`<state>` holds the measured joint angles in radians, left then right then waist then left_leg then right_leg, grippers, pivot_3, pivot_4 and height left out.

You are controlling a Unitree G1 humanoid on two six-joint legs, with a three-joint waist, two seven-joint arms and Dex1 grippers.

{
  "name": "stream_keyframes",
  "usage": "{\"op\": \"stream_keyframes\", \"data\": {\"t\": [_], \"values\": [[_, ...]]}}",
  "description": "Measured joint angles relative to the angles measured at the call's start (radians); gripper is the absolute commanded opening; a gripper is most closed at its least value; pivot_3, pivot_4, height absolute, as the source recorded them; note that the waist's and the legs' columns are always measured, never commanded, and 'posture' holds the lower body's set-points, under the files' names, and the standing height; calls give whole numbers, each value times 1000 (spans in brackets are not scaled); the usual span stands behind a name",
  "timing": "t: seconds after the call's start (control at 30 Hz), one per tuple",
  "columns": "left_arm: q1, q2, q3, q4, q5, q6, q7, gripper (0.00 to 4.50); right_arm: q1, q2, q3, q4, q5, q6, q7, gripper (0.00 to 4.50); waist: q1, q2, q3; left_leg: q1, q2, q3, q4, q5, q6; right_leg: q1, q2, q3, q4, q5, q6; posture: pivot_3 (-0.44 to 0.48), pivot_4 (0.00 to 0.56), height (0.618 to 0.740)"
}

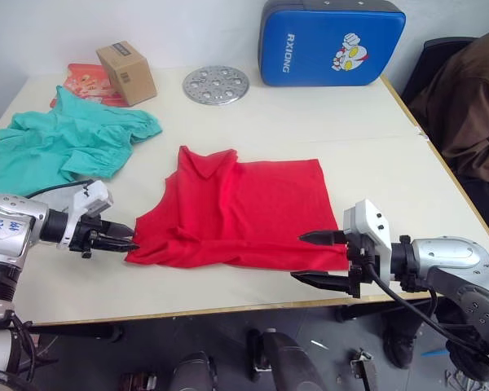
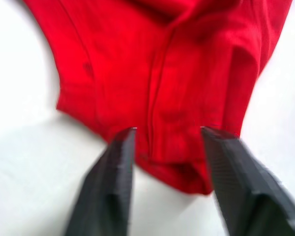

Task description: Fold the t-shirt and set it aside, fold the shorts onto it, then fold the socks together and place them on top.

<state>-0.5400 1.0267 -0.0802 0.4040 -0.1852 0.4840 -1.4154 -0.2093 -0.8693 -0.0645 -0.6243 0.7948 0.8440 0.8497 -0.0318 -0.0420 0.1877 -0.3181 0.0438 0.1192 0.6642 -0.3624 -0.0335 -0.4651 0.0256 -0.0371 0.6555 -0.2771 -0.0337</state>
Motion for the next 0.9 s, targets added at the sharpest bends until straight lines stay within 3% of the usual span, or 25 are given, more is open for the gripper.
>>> {"op": "stream_keyframes", "data": {"t": [0.2,0.3,0.5,0.9], "values": [[2,-10,-9,2,14,-24,17,2537,0,0,0,0,1,1,-8,4089,2,0,0,0,0,0,0,0,1,0,0,0,0,0,0,0,150,740],[0,-20,-7,2,14,-28,26,1949,0,0,0,0,2,2,-9,4089,3,0,0,0,0,0,0,0,1,0,0,0,0,0,0,0,150,740],[0,-32,-7,3,13,-28,26,52,0,0,0,0,3,6,-9,4089,0,0,0,0,0,0,0,0,1,0,0,0,0,0,0,0,150,740],[-7,-20,14,3,-12,11,2,52,-1,0,0,0,15,8,-10,4089,1,0,0,0,0,0,0,0,1,0,0,0,0,0,0,0,150,740]]}}
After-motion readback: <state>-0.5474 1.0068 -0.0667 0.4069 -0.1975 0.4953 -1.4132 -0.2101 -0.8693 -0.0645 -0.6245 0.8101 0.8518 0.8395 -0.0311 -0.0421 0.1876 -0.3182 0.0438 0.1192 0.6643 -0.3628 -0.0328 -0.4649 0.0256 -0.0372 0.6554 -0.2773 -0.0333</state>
